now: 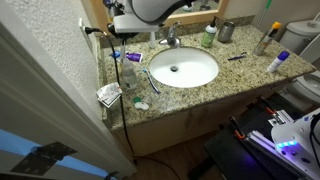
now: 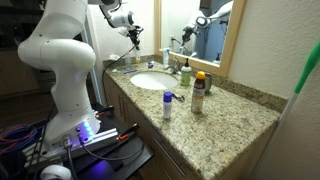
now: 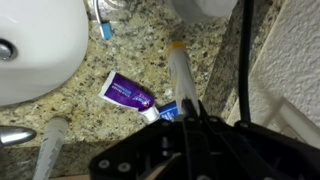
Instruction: Move the white and orange tube from the left to the right side of the counter
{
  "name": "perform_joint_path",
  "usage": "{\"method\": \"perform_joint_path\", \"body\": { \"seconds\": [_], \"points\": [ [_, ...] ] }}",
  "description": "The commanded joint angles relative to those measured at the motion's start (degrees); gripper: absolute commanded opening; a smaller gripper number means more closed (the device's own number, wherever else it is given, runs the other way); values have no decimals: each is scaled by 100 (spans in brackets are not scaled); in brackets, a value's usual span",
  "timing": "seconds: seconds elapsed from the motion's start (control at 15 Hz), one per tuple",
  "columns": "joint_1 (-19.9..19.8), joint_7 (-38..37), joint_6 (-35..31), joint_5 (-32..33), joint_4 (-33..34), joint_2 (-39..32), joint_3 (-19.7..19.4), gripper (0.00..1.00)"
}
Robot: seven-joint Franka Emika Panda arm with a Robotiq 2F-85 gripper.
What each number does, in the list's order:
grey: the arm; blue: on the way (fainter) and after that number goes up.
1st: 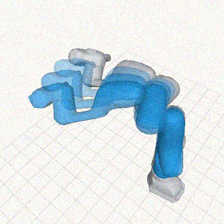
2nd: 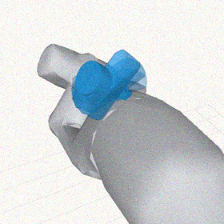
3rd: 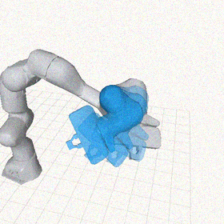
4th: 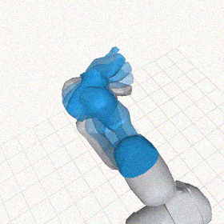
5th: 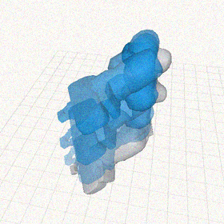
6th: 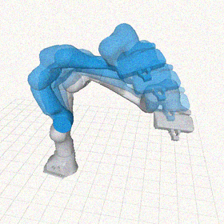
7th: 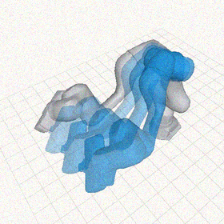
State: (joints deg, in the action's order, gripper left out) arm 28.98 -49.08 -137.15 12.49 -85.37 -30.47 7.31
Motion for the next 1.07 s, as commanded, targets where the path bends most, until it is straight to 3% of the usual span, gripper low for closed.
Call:
{"method": "perform_joint_path", "body": {
  "seconds": [0.0,0.47,0.53,0.73,1.0],
  "points": [
    [-38,-24,813,11,-327,1012,-119,1],
    [-45,-1330,3109,1175,-861,2990,-484,1],
    [-382,-1061,2789,1033,-277,2335,-23,3],
    [-509,-1189,3173,1067,-600,2924,-16,3],
    [-748,-1464,3121,1181,-696,2871,9,1]
  ]
}}
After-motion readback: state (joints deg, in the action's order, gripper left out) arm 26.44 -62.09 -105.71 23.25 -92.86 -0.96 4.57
